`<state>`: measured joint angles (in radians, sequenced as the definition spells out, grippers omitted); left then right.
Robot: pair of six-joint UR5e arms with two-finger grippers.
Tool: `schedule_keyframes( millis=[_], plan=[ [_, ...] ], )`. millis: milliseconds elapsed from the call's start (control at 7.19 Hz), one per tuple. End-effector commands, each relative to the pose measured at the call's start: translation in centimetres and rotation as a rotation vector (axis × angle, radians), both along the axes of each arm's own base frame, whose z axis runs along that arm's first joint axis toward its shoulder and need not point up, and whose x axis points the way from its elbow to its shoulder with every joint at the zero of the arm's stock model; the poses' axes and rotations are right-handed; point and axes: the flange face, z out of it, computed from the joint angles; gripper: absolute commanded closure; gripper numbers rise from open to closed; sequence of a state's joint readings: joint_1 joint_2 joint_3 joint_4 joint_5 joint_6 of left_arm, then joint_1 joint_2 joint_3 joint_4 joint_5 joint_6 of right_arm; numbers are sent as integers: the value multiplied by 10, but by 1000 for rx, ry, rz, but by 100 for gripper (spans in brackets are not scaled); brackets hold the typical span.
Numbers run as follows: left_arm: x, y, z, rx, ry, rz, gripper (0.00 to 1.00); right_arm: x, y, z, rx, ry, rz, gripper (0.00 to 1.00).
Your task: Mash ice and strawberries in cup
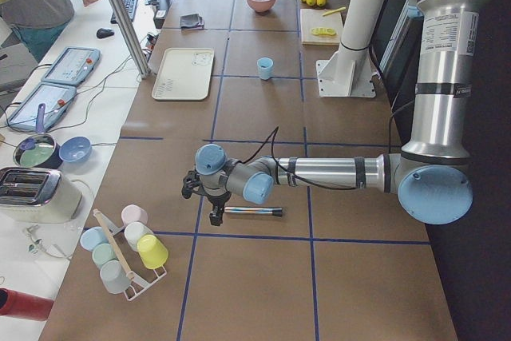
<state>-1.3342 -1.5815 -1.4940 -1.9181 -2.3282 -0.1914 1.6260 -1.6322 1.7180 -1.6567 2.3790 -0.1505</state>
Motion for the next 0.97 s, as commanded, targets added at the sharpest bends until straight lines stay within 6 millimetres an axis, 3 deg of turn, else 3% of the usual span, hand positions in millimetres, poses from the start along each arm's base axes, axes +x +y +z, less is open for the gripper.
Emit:
schedule_keyframes(
  millis=[0,139,417,556,695,834],
  plan=[
    [-84,6,-14,33,-2,39,0,1,-1,-1,2,11,-1,1],
    [-119,14,-32,16,-5,19,0,1,-3,-2,5,14,-1,1],
    [-156,34,-45,-15,-1,-59,0,-2,-6,-2,6,32,-12,1],
    [-158,45,-53,-43,-1,-66,0,-5,-6,-1,3,34,-18,1],
    [-157,67,-40,-60,2,-68,0,-5,-6,-1,3,34,-18,1],
    [-156,70,-39,-50,1,-68,0,-5,-6,0,1,35,-18,1]
  ],
)
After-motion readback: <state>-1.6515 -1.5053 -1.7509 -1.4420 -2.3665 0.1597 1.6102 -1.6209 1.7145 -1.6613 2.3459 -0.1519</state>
